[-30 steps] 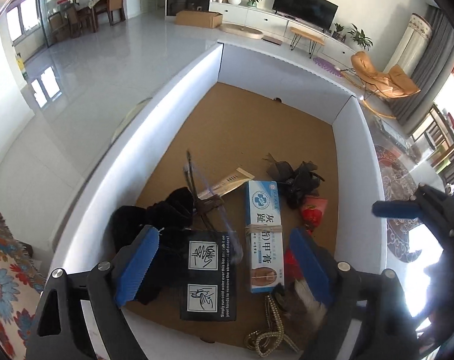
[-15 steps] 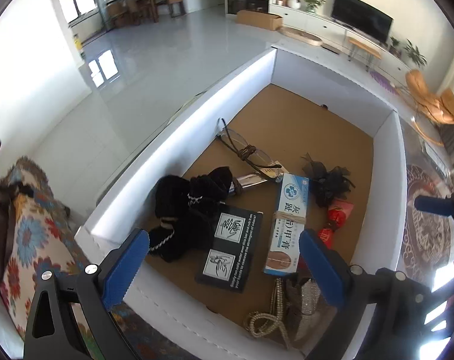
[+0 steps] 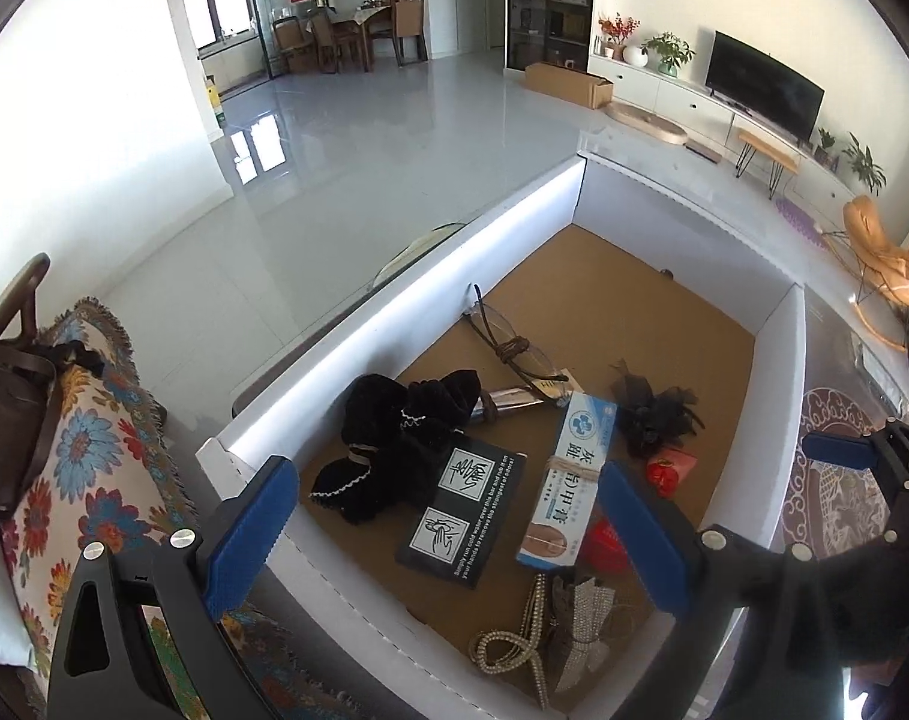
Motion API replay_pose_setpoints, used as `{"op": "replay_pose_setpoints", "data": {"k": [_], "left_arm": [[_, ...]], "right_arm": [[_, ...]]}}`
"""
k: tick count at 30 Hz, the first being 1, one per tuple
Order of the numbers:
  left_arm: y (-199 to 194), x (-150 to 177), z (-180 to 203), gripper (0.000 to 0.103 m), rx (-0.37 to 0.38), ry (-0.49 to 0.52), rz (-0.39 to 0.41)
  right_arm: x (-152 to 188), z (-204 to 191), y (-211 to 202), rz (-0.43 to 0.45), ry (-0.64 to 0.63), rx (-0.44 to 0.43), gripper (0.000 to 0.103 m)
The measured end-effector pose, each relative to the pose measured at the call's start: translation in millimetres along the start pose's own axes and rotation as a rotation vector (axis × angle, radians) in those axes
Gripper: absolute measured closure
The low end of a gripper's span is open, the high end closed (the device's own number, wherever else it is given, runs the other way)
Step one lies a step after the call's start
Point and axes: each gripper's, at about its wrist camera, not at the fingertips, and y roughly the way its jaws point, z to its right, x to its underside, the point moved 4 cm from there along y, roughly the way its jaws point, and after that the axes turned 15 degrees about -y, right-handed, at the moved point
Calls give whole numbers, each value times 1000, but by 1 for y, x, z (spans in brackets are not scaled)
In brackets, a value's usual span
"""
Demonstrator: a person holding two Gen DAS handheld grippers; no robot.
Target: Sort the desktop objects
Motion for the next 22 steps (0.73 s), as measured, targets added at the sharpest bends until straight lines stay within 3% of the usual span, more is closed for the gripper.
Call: {"op": "replay_pose_setpoints", "data": {"k": [13, 17, 22], "left_arm": [[-8, -9, -5, 1, -47, -35, 11], [-6, -8, -3, 0, -19, -28, -9], [-9, -4, -1, 0, -12, -18, 28]], "right_arm": [[-5, 5, -3, 3, 3, 20, 1], [-4, 5, 0, -2, 2, 18, 1], [-6, 4, 1, -1, -7, 28, 1]]}}
